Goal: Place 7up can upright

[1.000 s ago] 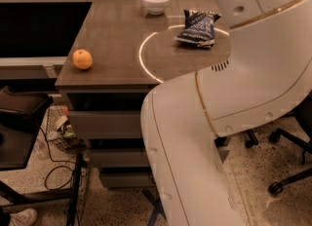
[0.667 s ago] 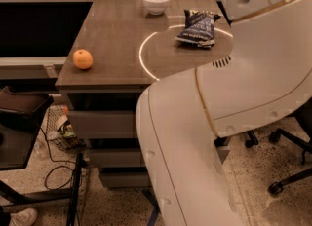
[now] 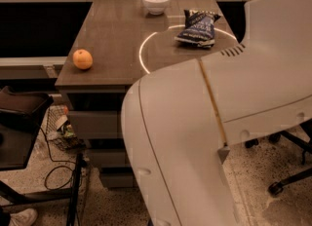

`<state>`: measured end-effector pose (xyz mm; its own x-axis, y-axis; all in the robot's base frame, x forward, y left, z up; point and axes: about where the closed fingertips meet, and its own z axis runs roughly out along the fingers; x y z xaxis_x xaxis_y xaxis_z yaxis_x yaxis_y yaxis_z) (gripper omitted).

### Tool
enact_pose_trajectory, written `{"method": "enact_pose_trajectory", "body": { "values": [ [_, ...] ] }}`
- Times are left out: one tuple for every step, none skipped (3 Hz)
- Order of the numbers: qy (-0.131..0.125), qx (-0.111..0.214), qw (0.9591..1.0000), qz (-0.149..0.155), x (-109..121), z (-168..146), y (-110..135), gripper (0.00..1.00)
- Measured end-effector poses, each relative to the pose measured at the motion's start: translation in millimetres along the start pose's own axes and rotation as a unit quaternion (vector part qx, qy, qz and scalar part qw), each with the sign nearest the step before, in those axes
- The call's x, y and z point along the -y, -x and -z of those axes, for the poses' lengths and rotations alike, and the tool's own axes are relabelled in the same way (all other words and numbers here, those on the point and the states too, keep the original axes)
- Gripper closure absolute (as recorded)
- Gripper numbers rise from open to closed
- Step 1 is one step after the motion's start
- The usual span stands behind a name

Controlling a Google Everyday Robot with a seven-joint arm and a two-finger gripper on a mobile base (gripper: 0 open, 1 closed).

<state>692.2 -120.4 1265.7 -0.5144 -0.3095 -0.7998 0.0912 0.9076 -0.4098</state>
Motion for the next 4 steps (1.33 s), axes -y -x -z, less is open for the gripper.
{"method": "enact_pose_trajectory", "body": {
  "values": [
    [0.031, -0.015, 0.9980, -0.052, 0.5, 5.4, -7.3, 1.00],
    [0.079, 0.003, 0.9913, -0.105, -1.9, 5.7, -1.6, 1.00],
    [0.079, 0.003, 0.9913, -0.105, -1.9, 5.7, -1.5, 1.00],
    [0.089, 0.022, 0.9886, -0.120, -3.4, 2.9, 6.9, 1.00]
  ]
}}
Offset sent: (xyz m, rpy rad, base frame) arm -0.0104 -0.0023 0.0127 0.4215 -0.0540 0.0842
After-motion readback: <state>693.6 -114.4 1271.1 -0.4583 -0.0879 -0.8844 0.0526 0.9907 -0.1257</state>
